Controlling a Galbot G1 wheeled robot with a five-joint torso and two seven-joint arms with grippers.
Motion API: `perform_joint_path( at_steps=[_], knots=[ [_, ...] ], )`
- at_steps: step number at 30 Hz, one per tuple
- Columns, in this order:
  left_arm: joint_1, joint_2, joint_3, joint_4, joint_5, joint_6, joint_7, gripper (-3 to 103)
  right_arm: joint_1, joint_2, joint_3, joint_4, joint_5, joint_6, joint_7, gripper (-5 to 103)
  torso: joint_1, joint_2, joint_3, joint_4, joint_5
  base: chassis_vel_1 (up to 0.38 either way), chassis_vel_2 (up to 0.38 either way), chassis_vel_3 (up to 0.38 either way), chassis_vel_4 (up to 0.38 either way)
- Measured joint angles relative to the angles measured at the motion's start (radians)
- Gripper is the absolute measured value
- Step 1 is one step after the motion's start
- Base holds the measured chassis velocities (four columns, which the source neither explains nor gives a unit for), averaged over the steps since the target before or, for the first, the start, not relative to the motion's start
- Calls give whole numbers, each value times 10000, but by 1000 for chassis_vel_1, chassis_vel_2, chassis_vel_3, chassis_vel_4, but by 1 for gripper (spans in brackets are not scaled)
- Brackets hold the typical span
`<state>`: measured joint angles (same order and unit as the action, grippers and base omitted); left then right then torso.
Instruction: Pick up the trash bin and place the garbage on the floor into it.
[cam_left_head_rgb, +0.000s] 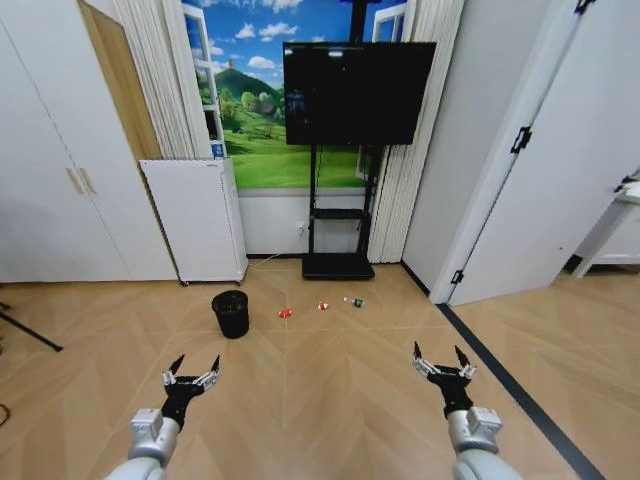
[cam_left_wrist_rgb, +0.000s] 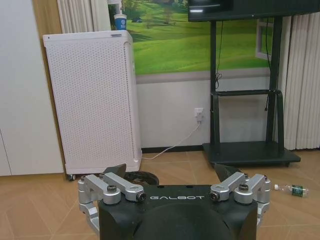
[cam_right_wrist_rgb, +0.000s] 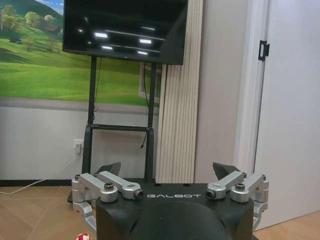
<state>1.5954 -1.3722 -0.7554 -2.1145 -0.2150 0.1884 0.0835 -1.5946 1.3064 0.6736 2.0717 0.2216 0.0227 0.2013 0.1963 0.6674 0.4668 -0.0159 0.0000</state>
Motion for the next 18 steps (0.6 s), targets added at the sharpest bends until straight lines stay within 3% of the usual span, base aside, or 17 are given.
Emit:
perform_joint_path(
  at_steps=[7, 18],
  knots=[
    [-21, -3, 7, 18, 2, 0, -11, 99, 6, -12, 10, -10, 9, 31, 8, 100, 1, -1, 3, 0, -1, -211, 203, 215, -204],
    [-29, 1, 11, 25, 5, 0, -12, 99, 12, -13, 19, -10, 14, 44, 12, 100, 4, -2, 3, 2, 0, -295, 300, 305, -302]
  ],
)
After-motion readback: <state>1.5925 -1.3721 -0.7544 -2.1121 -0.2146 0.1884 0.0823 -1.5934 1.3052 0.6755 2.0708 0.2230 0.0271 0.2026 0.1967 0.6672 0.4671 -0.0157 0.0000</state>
